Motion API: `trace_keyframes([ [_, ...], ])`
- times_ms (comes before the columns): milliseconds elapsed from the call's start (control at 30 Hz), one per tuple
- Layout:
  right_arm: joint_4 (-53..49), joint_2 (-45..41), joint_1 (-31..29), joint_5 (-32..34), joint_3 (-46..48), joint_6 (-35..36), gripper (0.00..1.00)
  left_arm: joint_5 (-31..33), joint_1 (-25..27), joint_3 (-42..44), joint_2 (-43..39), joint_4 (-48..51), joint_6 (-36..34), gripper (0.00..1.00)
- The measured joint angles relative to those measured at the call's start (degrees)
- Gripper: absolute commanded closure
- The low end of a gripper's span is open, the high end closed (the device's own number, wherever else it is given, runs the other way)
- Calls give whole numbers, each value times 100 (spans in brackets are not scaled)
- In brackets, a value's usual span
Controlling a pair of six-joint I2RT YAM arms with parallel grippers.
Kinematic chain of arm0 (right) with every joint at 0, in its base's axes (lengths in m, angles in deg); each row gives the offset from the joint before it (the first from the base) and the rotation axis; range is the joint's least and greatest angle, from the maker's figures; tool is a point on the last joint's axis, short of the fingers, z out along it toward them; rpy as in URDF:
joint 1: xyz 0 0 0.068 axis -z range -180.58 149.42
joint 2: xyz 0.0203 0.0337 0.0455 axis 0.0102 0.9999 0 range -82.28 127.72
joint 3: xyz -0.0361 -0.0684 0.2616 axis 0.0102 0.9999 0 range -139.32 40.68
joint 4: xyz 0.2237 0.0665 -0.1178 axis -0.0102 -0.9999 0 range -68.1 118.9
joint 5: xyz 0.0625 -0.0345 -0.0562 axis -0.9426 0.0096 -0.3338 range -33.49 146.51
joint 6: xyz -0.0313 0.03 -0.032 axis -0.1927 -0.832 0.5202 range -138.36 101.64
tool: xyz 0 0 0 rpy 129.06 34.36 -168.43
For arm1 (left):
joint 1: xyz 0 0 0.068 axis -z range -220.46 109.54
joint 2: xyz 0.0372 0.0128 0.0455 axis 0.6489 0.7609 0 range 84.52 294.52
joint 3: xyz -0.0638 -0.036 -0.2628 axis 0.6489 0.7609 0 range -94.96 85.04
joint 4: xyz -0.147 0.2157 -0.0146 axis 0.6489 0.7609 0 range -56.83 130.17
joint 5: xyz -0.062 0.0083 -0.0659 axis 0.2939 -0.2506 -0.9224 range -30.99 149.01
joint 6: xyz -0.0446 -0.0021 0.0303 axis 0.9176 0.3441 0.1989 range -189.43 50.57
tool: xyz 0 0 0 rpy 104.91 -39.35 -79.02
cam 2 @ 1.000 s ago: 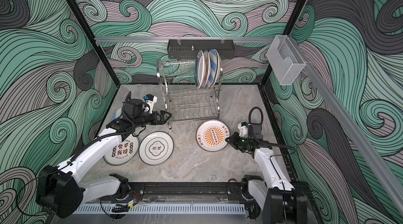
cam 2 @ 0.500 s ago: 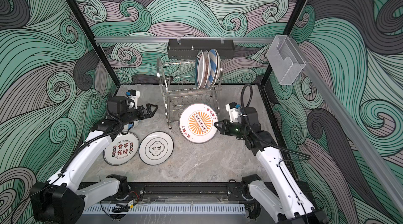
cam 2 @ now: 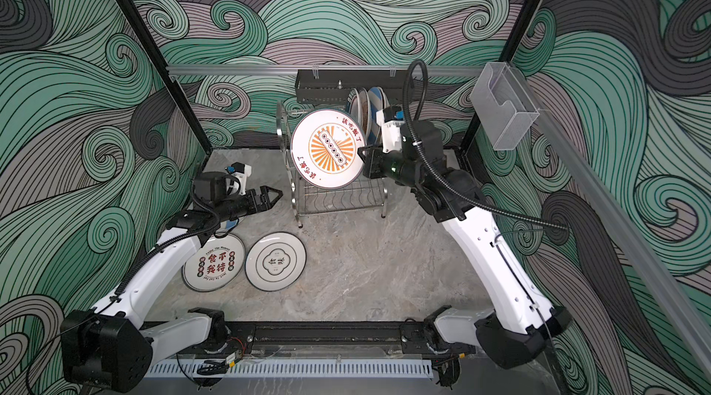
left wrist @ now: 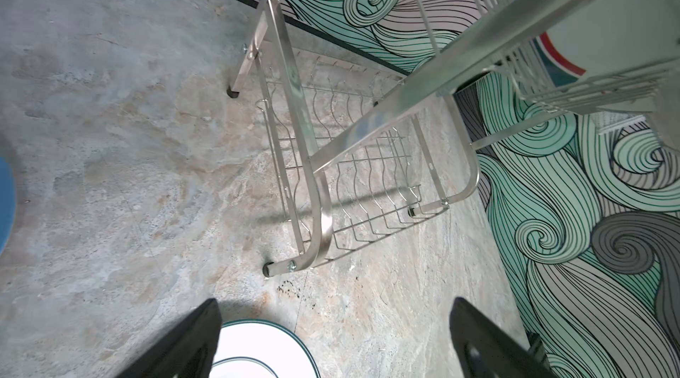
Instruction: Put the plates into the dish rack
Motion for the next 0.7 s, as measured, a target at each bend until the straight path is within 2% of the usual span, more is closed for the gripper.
trace_keyframes([
  [200,-848,1110,-874,1921,-2155,535,100,-457,0,223,232,-361,37,1],
  [367,-1327,2052,-1169,3414,-3650,977,100,-651,0,367,527,-619,61,1],
  [533,-1547,2739,-1375,4710,-4387,1436,100,-881,17,479,708,-1113,149,1],
  [700,-1561,3036,-1537,5421,-4503,1705,100,-960,334,538,761,-1482,116,1],
])
